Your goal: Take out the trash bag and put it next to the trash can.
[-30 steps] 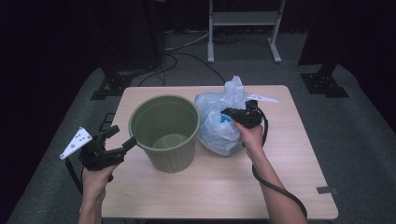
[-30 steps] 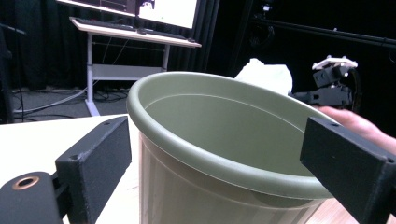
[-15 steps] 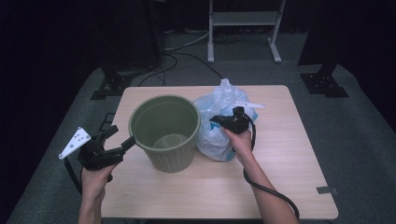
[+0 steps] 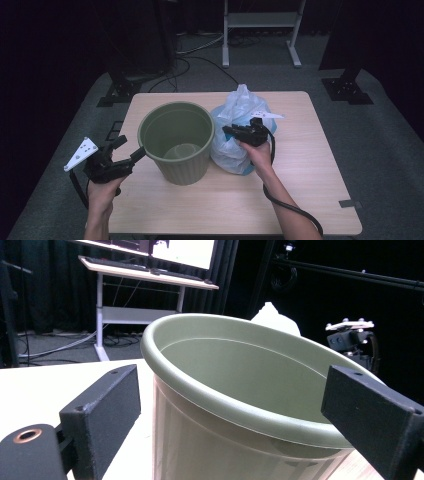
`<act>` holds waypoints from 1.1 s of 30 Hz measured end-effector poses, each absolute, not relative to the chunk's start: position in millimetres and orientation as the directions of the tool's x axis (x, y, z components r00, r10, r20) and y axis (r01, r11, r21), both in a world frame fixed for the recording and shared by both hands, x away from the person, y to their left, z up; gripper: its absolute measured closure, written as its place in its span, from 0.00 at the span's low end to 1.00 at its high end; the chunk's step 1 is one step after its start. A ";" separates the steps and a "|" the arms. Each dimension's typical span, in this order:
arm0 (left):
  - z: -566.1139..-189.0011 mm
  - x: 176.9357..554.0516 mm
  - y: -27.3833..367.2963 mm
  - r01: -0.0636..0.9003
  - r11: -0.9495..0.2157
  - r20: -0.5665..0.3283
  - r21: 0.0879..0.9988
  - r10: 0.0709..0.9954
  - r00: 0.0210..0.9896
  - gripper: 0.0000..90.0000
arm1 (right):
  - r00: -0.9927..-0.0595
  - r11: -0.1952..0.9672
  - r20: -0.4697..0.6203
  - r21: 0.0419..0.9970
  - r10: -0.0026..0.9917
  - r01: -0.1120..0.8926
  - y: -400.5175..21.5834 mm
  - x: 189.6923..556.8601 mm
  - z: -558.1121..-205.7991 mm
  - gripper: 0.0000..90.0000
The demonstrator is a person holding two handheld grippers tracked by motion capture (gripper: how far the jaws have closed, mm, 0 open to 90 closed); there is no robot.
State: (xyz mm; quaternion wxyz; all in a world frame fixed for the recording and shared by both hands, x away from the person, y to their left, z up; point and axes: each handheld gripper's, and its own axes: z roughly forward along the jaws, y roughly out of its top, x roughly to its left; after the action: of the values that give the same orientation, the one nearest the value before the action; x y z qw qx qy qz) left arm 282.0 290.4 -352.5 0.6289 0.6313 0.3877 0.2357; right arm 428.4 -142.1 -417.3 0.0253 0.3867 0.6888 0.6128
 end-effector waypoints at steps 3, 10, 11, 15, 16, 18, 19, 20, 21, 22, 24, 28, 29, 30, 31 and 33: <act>-352.7 282.2 289.3 0.193 0.093 -0.192 0.977 0.784 0.590 0.09 | -0.699 -0.051 0.424 0.872 0.576 0.487 -147.0 425.0 -414.5 0.68; -352.5 281.8 288.4 0.193 0.093 -0.191 0.977 0.786 0.588 0.09 | -0.691 -0.070 0.395 0.891 0.606 0.448 -167.3 413.7 -402.5 0.54; -352.6 281.9 288.2 0.194 0.091 -0.190 0.977 0.786 0.589 0.09 | -0.688 -0.070 0.392 0.892 0.611 0.447 -169.5 412.1 -401.0 0.52; -353.2 282.4 287.7 0.197 0.088 -0.190 0.976 0.785 0.590 0.09 | -0.677 -0.079 0.376 0.901 0.633 0.427 -178.3 406.6 -397.0 0.48; -353.4 282.5 287.3 0.198 0.085 -0.188 0.977 0.784 0.592 0.09 | -0.675 -0.079 0.371 0.903 0.637 0.422 -180.3 405.4 -396.3 0.48; -353.4 282.6 287.1 0.198 0.084 -0.188 0.977 0.784 0.592 0.09 | -0.674 -0.081 0.370 0.904 0.639 0.419 -182.3 404.1 -395.8 0.47; -353.5 282.6 287.1 0.199 0.084 -0.188 0.976 0.784 0.591 0.09 | -0.673 -0.087 0.372 0.905 0.639 0.417 -184.4 402.9 -395.2 0.47; -353.5 282.3 287.2 0.199 0.082 -0.187 0.977 0.785 0.591 0.09 | -0.675 -0.089 0.369 0.907 0.638 0.412 -188.1 400.3 -394.1 0.46; -353.6 282.2 287.2 0.199 0.082 -0.186 0.977 0.785 0.591 0.09 | -0.677 -0.087 0.367 0.908 0.639 0.410 -190.1 398.7 -393.5 0.46; -353.8 282.1 287.4 0.199 0.082 -0.186 0.977 0.786 0.590 0.09 | -0.678 -0.088 0.366 0.909 0.638 0.408 -191.9 397.1 -392.9 0.46; -354.3 281.9 287.7 0.200 0.084 -0.188 0.976 0.786 0.589 0.09 | -0.679 -0.085 0.359 0.912 0.640 0.402 -195.9 393.4 -392.2 0.45; -355.2 282.2 287.7 0.203 0.086 -0.191 0.975 0.785 0.589 0.09 | -0.680 -0.089 0.361 0.912 0.638 0.400 -205.2 386.1 -391.9 0.44; -355.2 282.2 287.7 0.203 0.086 -0.191 0.975 0.785 0.589 0.09 | -0.680 -0.089 0.361 0.912 0.638 0.400 -205.2 386.1 -391.9 0.44; -355.6 282.2 287.5 0.203 0.084 -0.190 0.976 0.786 0.588 0.09 | -0.680 -0.089 0.360 0.913 0.639 0.399 -207.8 384.1 -392.0 0.43; -356.4 282.0 287.2 0.205 0.082 -0.190 0.975 0.786 0.588 0.09 | -0.679 -0.093 0.361 0.913 0.639 0.398 -213.8 379.5 -391.4 0.42; -356.9 281.8 286.4 0.208 0.082 -0.191 0.975 0.786 0.588 0.09 | -0.678 -0.103 0.359 0.916 0.641 0.387 -220.4 375.0 -390.6 0.42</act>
State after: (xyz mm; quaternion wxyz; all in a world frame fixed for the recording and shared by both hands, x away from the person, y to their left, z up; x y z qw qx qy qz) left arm 281.8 286.4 -356.9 0.6236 0.6366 0.3900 0.2317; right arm 375.0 -220.4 -390.6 0.1004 0.3883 0.6620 0.6332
